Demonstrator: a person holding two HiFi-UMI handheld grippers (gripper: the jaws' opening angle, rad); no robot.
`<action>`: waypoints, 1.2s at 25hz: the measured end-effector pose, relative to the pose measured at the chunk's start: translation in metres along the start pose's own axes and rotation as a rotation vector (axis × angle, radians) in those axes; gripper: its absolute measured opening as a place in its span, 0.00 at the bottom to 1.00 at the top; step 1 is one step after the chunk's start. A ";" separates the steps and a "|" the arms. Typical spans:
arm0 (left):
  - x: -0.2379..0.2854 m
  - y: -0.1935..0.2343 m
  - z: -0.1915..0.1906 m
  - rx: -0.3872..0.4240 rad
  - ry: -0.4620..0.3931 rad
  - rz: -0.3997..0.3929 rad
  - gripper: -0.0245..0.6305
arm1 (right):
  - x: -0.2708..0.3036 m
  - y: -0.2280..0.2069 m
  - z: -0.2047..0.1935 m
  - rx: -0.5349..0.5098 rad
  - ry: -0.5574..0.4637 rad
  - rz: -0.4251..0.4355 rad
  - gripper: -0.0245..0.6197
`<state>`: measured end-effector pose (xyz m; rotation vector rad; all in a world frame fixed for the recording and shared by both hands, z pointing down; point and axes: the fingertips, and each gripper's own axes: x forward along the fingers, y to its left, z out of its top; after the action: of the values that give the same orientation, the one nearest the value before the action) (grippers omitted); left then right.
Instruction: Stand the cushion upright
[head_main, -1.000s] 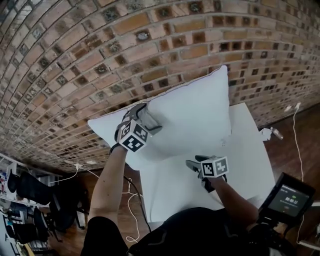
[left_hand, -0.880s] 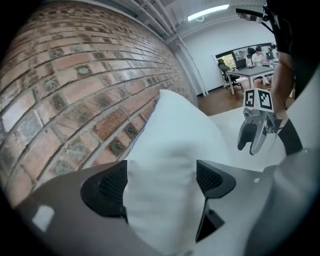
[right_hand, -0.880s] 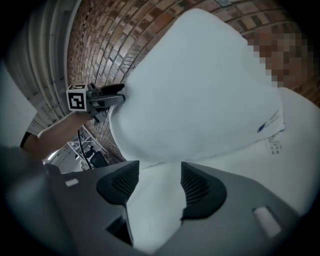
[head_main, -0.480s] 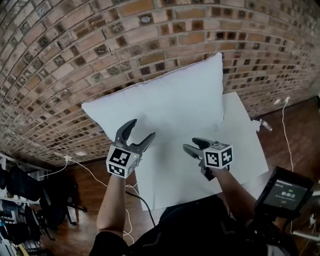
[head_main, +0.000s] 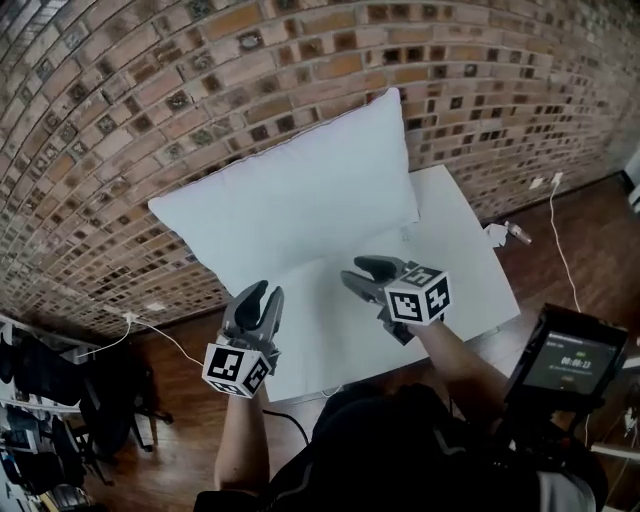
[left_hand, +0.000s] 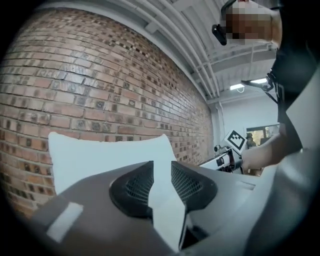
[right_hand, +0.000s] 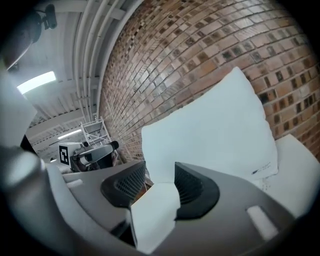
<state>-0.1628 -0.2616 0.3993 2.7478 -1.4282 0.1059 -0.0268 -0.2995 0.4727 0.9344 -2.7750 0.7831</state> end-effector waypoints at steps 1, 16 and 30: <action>-0.004 -0.005 0.004 -0.011 -0.014 0.030 0.18 | -0.006 0.003 0.002 -0.015 -0.002 0.010 0.34; -0.076 -0.116 0.031 -0.134 -0.071 0.261 0.04 | -0.134 0.040 -0.001 -0.112 -0.080 0.112 0.05; -0.144 -0.103 0.019 -0.052 -0.012 0.157 0.04 | -0.165 0.091 -0.005 -0.127 -0.177 -0.066 0.05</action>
<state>-0.1601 -0.0862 0.3679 2.5967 -1.6245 0.0569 0.0518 -0.1476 0.3947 1.1147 -2.8840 0.5312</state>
